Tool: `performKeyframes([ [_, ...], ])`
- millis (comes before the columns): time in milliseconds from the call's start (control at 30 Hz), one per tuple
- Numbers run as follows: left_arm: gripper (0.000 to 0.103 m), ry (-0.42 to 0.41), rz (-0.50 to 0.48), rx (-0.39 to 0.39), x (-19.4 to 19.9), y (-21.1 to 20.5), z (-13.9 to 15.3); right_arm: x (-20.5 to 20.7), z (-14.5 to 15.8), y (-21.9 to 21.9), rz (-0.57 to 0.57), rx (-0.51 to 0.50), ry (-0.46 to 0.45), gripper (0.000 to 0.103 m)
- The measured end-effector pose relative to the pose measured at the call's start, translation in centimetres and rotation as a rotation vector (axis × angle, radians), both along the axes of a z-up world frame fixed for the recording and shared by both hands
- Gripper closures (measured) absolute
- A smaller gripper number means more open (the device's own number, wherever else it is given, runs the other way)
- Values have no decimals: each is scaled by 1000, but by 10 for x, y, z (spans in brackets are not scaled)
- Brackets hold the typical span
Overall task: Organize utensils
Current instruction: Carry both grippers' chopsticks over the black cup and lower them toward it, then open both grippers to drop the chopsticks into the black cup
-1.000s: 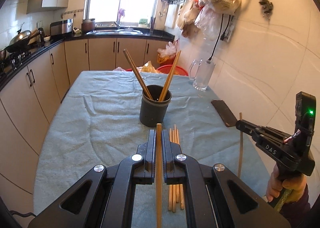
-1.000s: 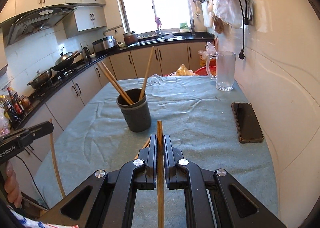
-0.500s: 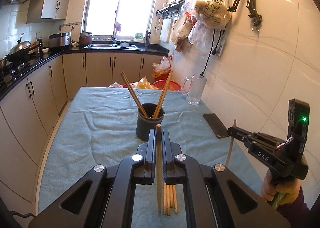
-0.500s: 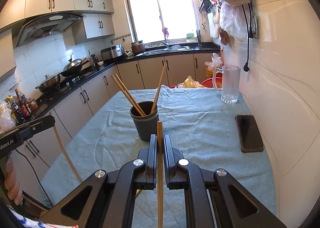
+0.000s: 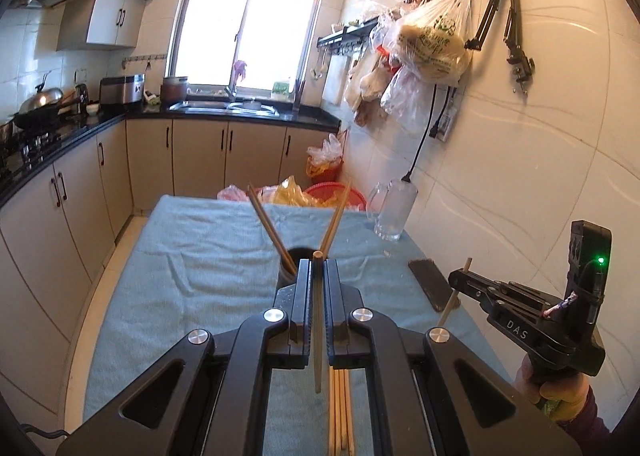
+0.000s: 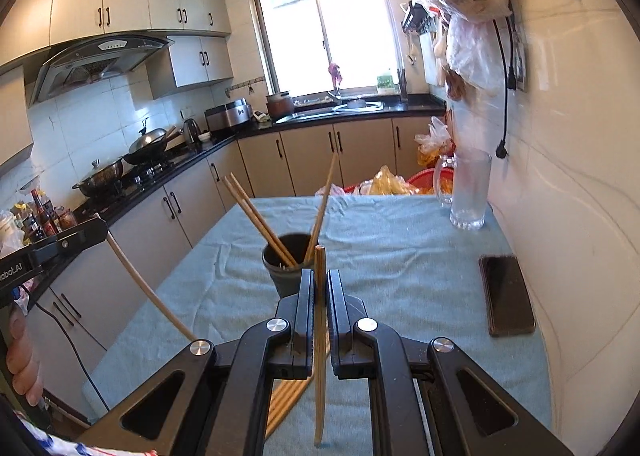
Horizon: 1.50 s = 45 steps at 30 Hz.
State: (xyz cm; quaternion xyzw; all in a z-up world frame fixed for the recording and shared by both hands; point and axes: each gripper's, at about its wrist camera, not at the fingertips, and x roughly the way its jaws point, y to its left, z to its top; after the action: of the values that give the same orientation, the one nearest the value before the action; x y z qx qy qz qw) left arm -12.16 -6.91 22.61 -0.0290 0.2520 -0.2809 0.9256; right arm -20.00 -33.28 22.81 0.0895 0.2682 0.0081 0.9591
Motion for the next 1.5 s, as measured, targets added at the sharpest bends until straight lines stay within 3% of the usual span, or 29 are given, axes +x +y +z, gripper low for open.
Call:
performKeyframes([
  [400, 98, -138, 30, -12, 42, -15, 71, 62, 74, 9, 20, -33, -138, 97],
  [667, 98, -113, 41, -37, 96, -39, 84, 111, 94, 7, -16, 5, -187, 97],
  [833, 98, -91, 64, -22, 128, -55, 68, 133, 81, 2, -44, 27, -191, 97],
  [1067, 98, 7, 67, -13, 161, -68, 30, 155, 43, -5, -58, 50, -119, 97],
  [1267, 98, 63, 64, 17, 171, -71, 3, 169, 14, -5, -48, 57, -44, 97],
  [1500, 98, 61, 66, 29, 166, -68, -1, 175, -2, -4, -36, 65, -9, 97],
])
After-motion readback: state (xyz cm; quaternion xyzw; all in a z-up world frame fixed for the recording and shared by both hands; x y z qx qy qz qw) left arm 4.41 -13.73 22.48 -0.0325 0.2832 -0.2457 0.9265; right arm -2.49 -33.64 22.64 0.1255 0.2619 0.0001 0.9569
